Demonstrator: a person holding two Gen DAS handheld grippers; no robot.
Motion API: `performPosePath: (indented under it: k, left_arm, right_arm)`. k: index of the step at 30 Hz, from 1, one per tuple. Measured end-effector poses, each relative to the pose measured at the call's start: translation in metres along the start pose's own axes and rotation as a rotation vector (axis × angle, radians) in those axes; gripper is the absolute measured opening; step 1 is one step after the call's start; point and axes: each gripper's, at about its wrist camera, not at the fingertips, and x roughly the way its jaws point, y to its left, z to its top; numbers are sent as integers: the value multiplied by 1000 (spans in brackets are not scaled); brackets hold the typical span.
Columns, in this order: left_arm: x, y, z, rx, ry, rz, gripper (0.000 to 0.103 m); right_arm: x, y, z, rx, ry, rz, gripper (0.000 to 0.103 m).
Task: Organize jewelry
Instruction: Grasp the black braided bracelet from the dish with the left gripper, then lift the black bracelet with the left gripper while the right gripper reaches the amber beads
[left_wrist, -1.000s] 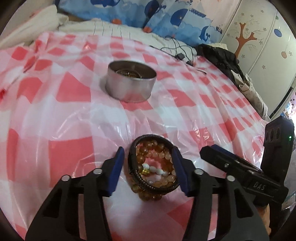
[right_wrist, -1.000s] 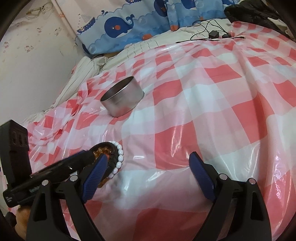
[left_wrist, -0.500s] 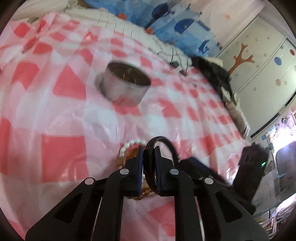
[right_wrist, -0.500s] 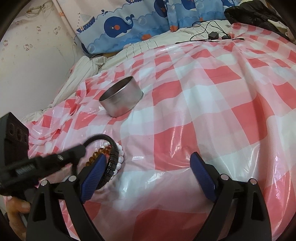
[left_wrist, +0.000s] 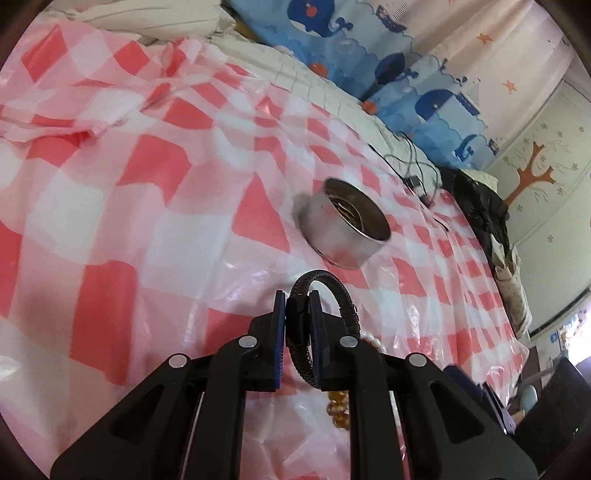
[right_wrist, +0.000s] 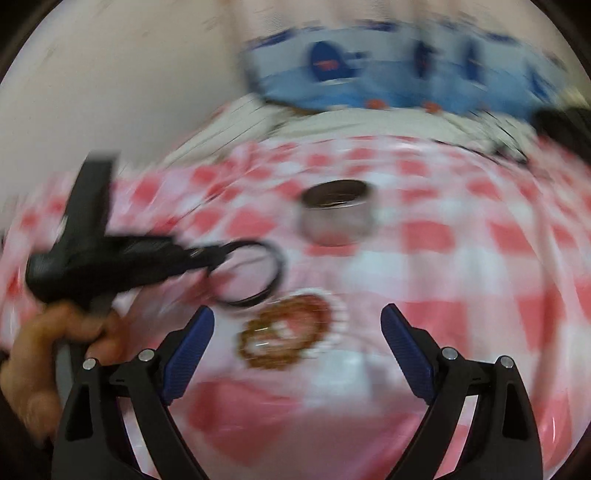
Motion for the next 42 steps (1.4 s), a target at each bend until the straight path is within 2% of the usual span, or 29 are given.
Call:
performPosePath:
  k: [2, 4, 7, 12, 14, 17, 18, 20, 21, 22, 26, 30, 32, 33, 36, 39, 42]
  left_arm:
    - [-2, 6, 3, -24, -12, 14, 11]
    - [-3, 12, 4, -41, -13, 21, 11]
    - [-1, 17, 5, -67, -12, 22, 11]
    - [-1, 17, 5, -70, -15, 23, 11]
    - [-1, 17, 5, -68, -14, 24, 11]
    - [2, 16, 3, -61, -7, 29, 11]
    - [3, 15, 2, -59, -3, 31, 11]
    - [5, 15, 1, -58, 4, 36, 11]
    - [6, 15, 1, -59, 5, 39, 11]
    - [6, 16, 1, -64, 5, 40, 11]
    - [7, 15, 1, -66, 5, 43, 11]
    - [8, 15, 0, -66, 8, 44, 11]
    - [9, 15, 0, -67, 10, 46, 11]
    - [9, 15, 0, -67, 11, 48, 11]
    - [10, 16, -1, -72, 14, 50, 14]
    - [11, 16, -1, -71, 14, 51, 15]
    - [11, 16, -2, -71, 16, 51, 18]
  right_arm:
    - [8, 3, 1, 3, 52, 53, 65]
    - [17, -5, 2, 60, 93, 115, 55]
    - [25, -9, 9, 41, 111, 121, 55]
    - [57, 3, 24, -131, 241, 90, 57]
    - [69, 0, 23, -159, 275, 65, 71]
    - [85, -6, 20, -162, 316, 57, 70]
    - [83, -7, 20, -159, 315, 64, 66]
    - [79, -8, 20, -161, 316, 77, 43]
    - [75, -9, 21, -157, 313, 82, 36]
    - [70, -11, 21, -144, 314, 98, 22]
    - [42, -17, 18, -109, 299, 113, 17]
    - [18, -28, 11, -51, 274, 117, 18]
    - [19, -33, 13, -28, 272, 106, 28]
    - [21, -36, 14, -13, 278, 112, 29]
    - [31, -33, 7, 11, 333, 173, 42]
    - [37, -23, 0, -35, 366, 144, 46]
    - [48, -21, -3, -7, 380, 151, 52]
